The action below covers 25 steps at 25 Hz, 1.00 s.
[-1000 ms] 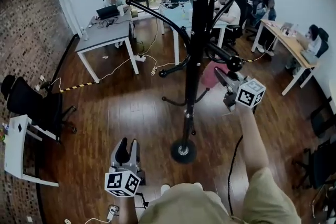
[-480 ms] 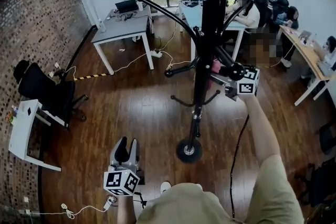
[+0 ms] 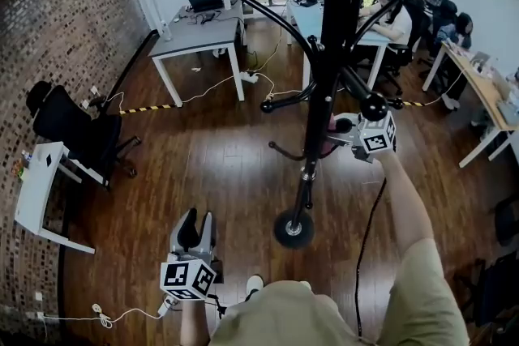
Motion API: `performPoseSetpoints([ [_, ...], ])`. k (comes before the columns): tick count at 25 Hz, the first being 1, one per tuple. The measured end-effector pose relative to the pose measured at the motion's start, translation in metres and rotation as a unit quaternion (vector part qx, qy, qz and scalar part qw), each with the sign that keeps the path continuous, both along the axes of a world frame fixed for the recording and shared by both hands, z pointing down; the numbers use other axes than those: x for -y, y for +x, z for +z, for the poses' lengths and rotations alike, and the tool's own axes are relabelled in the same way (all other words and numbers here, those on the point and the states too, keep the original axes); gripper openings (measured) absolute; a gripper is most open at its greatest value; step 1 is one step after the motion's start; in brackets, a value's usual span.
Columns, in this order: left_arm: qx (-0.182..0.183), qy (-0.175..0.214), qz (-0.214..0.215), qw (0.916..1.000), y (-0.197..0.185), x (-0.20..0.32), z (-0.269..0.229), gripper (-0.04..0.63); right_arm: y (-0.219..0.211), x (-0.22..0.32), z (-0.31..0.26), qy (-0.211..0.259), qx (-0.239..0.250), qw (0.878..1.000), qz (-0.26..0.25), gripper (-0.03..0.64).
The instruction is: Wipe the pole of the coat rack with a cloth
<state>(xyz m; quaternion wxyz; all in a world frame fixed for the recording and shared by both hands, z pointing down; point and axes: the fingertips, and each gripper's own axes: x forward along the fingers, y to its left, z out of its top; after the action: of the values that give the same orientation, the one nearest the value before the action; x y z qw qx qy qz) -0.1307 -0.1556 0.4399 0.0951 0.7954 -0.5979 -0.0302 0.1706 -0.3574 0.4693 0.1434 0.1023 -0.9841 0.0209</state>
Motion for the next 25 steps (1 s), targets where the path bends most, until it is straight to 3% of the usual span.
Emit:
performPoseSetpoints([
  [7,-0.007,-0.001,0.014,0.9999,0.005,0.003,0.01,0.156,0.013,-0.007,0.05,-0.017,-0.113,0.993,0.023,0.066],
  [11,-0.01,-0.002,0.031,0.9995,0.014,0.005,0.014,0.156,0.041,-0.006,0.072,-0.015,-0.186,0.979,0.085,0.067],
  [14,-0.011,-0.003,0.042,0.999,0.019,0.008,0.016,0.156,0.084,0.008,0.078,0.003,-0.237,0.954,0.186,0.067],
  [17,-0.012,-0.003,0.053,0.9985,0.024,0.01,0.014,0.156,0.142,0.017,0.078,0.038,-0.318,0.905,0.281,0.071],
  [18,-0.012,-0.003,0.056,0.9984,0.026,0.01,0.013,0.156,0.155,0.015,0.073,0.045,-0.32,0.896,0.305,0.071],
  [21,-0.012,-0.005,0.064,0.9979,0.031,0.011,0.014,0.156,0.166,0.001,0.048,0.055,-0.235,0.894,0.378,0.067],
  [25,-0.012,-0.014,0.071,0.9973,0.037,0.01,0.023,0.156,0.156,-0.036,0.045,0.015,-0.02,0.895,0.445,0.067],
])
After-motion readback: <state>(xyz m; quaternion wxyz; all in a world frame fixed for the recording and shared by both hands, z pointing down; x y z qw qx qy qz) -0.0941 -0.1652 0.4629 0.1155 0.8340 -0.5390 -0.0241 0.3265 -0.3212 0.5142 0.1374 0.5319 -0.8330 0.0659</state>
